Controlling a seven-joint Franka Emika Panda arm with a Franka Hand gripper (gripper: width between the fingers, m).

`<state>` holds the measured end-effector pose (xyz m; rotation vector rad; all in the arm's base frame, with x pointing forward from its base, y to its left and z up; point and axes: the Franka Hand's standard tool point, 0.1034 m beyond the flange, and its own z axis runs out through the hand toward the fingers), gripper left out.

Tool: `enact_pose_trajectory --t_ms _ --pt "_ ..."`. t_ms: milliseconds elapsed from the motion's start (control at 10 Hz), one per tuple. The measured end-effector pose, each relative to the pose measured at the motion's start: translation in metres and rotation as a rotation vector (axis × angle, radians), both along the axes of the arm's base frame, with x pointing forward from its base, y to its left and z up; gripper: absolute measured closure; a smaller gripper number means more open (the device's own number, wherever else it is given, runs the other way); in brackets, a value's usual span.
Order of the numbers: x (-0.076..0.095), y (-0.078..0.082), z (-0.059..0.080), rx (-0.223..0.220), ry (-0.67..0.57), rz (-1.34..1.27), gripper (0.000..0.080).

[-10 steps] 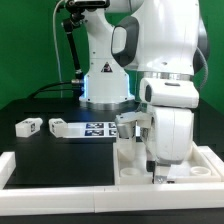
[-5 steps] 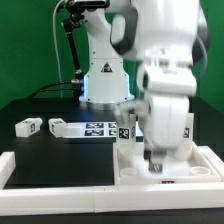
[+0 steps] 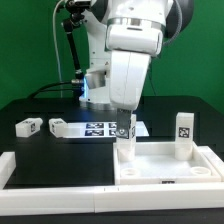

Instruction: Assemble square table

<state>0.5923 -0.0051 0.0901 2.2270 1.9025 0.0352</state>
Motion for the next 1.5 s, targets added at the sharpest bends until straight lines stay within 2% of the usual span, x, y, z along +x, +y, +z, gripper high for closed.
enact_pose_trajectory --t_ms 200,300,400,500,700,800,900,1400,1500 --pt "-0.001 0.0 -0.003 0.015 -0.009 -0.094 0.0151" --pt "-0.005 -0.003 -0.015 0.022 -0.008 -0.166 0.0151" --pt "-0.01 -0.013 -0.017 0.021 0.0 -0.203 0.0151" --pt "-0.02 -0.021 -0.003 0.037 -0.014 -0.294 0.0151" --pt "-0.041 -0.039 0.011 0.051 -0.026 -0.386 0.0151" --pt "-0.053 -0.046 0.018 0.075 -0.048 -0.506 0.0151" --pt "-0.055 -0.046 0.02 0.095 -0.062 -0.606 0.0151" --pt "-0.055 -0.046 0.015 0.098 -0.062 -0.653 0.0151" --pt "-0.068 -0.056 0.015 0.093 -0.041 -0.63 0.0151"
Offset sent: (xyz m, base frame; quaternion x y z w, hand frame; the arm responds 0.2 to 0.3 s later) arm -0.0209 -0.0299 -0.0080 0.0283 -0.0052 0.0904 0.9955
